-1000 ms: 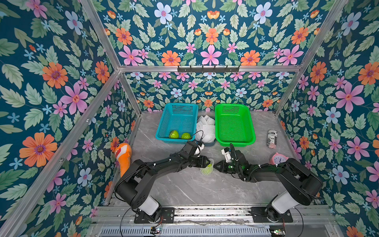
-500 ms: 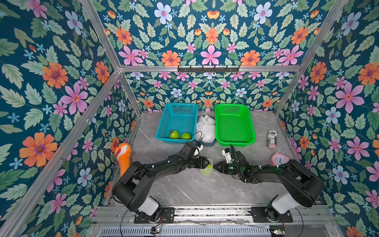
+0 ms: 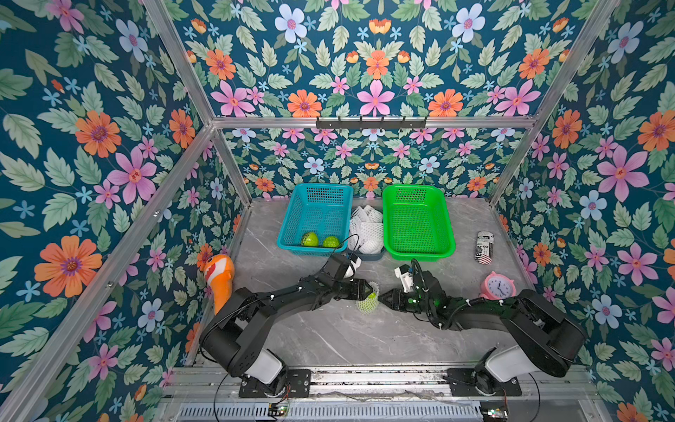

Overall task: Sleeve custard apples in foam nets
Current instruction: Put on the foam net on the custard apple.

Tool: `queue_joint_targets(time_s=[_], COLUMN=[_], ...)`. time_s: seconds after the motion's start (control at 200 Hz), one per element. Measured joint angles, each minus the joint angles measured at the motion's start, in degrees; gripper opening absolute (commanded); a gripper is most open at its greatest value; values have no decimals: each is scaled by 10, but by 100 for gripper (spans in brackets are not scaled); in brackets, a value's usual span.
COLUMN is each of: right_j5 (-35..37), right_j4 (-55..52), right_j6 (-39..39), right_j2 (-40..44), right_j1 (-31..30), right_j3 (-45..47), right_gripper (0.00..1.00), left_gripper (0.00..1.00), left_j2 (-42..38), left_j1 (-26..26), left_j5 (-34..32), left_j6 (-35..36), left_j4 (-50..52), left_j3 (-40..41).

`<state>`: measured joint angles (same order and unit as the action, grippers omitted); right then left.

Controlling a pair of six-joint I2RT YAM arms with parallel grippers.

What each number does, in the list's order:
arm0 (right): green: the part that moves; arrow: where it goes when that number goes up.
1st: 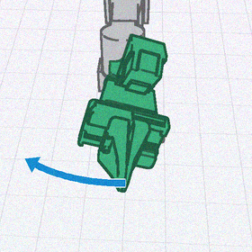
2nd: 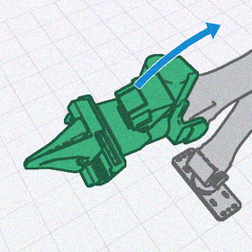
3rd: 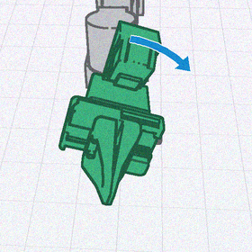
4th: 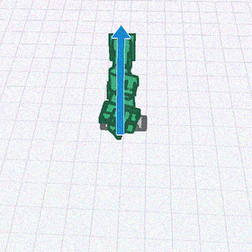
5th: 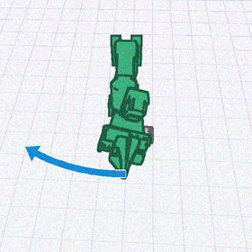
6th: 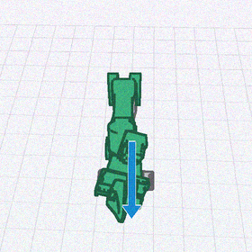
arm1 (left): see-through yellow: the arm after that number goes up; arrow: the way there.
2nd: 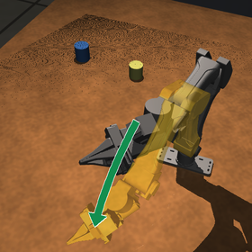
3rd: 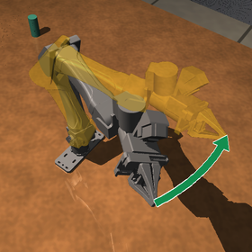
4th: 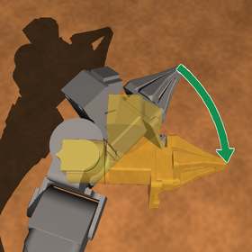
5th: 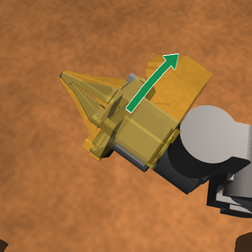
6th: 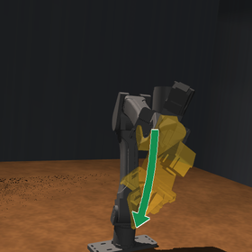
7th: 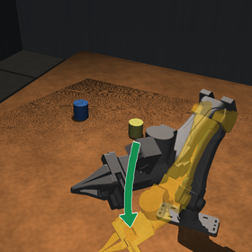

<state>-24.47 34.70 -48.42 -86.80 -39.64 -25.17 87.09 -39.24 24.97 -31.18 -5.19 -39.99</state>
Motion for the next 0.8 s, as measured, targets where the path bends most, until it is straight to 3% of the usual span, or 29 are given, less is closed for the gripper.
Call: queue_joint_targets(time_s=[0.18,0.44,0.805], right_j5=[-12,-21,-8], right_j4=[9,20,23], right_j6=[0,0,0], right_j2=[-9,-29,-31], right_j1=[-5,-7,-7], right_j3=[-10,-16,-5], right_gripper=[34,15,14], left_gripper=[60,59,59], left_j2=[-1,-1,-6], left_j1=[0,0,0], left_j5=[0,-6,-10], left_j6=[0,-2,-2], left_j4=[-4,-7,-10], left_j3=[2,4,10])
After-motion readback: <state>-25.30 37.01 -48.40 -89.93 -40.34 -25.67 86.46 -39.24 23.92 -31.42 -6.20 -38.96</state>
